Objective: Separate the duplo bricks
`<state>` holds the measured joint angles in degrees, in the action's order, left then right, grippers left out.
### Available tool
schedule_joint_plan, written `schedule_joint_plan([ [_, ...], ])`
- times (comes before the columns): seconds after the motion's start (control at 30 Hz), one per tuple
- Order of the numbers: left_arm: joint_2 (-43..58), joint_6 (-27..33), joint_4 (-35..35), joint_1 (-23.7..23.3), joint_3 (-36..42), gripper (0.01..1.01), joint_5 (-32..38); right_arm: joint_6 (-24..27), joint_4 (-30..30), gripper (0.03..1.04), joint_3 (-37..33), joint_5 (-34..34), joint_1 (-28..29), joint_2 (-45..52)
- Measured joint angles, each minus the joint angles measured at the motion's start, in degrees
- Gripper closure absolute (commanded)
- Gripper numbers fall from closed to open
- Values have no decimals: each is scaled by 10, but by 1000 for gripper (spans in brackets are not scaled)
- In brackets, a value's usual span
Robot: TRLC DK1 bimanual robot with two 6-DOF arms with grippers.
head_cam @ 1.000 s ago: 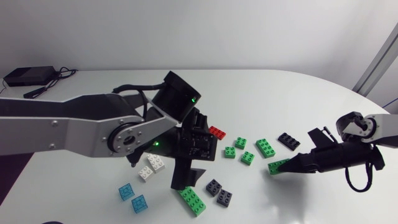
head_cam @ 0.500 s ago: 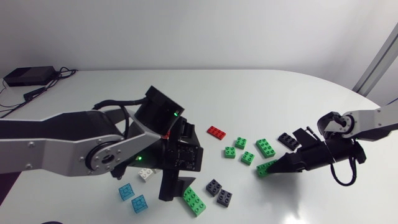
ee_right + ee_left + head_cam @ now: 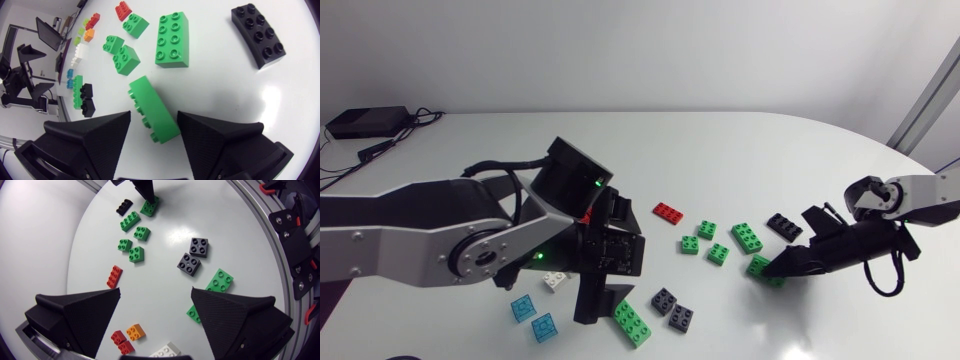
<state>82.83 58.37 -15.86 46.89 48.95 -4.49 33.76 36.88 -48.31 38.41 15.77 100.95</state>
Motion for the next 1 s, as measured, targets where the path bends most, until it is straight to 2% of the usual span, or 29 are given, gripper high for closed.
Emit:
schedule_joint_plan([
  [0.33, -20, -10, 0, 0, -7, 44, 0, 0, -56, 200, 51, -100, -15, -199],
  [0.43, -26, -11, 1, 0, -7, 44, 0, 2, -65, 202, 74, -120, -34, -220],
  [0.53, -34, -11, 1, 0, -10, 44, 0, 17, -121, 200, 114, -178, -56, -238],
  [0.6, -41, -12, 0, 0, -14, 44, 0, 39, -139, 202, 135, -194, -69, -242],
  [0.73, -52, -13, 1, 0, -22, 44, 0, 73, -145, 202, 150, -204, -80, -243],
  [1.0, -71, -13, 2, 1, -42, 44, 0, 109, -151, 225, 151, -209, -110, -260],
])
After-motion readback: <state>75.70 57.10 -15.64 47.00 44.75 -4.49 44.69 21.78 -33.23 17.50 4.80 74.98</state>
